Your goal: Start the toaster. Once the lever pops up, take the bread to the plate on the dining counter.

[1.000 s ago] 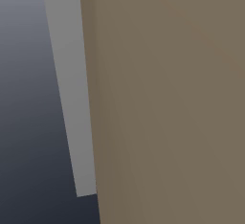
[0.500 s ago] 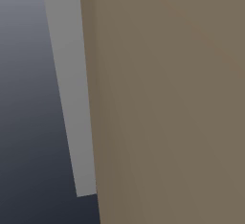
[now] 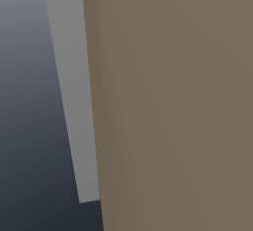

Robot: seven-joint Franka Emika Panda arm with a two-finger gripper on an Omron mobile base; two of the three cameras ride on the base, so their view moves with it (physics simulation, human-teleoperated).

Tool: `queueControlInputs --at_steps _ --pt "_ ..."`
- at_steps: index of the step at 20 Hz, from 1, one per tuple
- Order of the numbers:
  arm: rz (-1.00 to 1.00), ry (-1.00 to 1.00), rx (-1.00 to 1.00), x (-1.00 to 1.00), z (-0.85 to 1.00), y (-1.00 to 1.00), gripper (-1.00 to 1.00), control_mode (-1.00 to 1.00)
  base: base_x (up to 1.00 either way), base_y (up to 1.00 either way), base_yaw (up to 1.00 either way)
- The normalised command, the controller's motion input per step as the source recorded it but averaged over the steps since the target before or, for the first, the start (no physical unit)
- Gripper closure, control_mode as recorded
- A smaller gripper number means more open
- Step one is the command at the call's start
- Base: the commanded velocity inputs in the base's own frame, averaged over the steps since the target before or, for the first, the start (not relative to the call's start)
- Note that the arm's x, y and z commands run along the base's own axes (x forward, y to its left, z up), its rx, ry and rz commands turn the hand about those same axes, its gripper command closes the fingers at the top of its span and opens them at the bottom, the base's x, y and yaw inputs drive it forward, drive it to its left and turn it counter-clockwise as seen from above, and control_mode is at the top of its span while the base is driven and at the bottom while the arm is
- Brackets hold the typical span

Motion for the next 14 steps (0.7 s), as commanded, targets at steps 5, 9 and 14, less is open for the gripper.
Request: queueControlInputs --at_steps 5,9,14 --pt "0.00 0.00 0.00 0.00 0.00 0.00 -1.00 -1.00 0.00 0.00 0.00" --pt "0.00 0.00 0.00 0.00 0.00 0.00 -1.00 -1.00 0.00 0.00 0.00" --pt "0.00 0.00 0.00 0.00 0.00 0.00 -1.00 -1.00 0.00 0.00 0.00"
